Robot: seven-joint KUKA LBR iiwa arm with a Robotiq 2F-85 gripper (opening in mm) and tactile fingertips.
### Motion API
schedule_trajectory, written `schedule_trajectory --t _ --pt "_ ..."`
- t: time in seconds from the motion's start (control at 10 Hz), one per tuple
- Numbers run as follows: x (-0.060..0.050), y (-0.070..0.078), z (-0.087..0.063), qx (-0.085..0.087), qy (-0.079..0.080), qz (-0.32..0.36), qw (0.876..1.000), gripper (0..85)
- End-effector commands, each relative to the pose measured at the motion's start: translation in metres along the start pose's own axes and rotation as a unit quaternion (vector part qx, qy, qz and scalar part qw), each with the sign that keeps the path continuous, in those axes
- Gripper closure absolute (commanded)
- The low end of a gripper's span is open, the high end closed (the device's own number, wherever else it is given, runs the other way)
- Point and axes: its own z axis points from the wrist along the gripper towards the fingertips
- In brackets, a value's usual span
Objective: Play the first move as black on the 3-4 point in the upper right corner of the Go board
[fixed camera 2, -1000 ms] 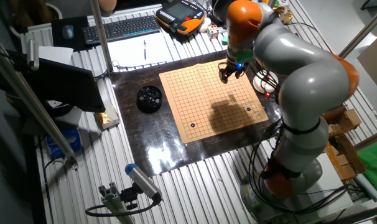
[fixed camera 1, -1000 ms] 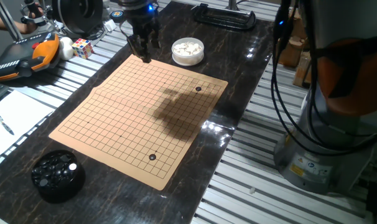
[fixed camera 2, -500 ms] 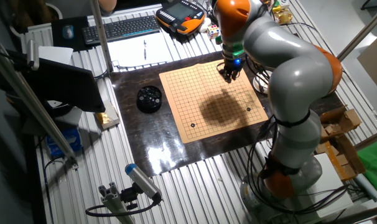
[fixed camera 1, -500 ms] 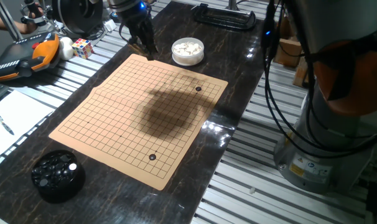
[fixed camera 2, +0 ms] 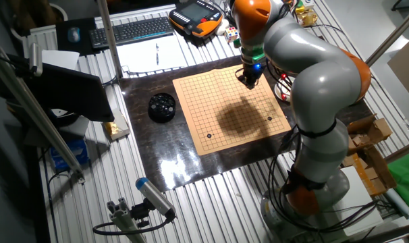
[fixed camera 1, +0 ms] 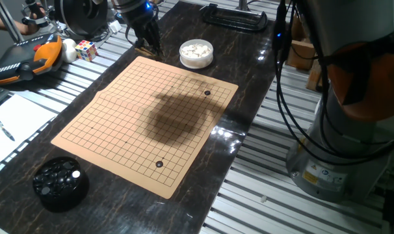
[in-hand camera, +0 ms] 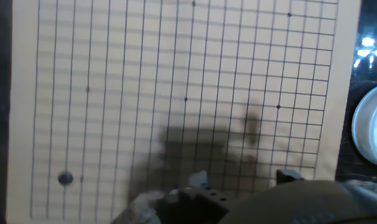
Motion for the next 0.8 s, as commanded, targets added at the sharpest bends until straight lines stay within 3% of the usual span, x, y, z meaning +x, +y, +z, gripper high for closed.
schedule_trajectory --t 0.0,0.7 --pt "-0.0001 0.0 -0.0001 0.0 0.001 0.002 1.0 84.0" --pt "-0.0001 -0.0001 -0.0002 0.001 -0.001 0.023 1.0 84.0"
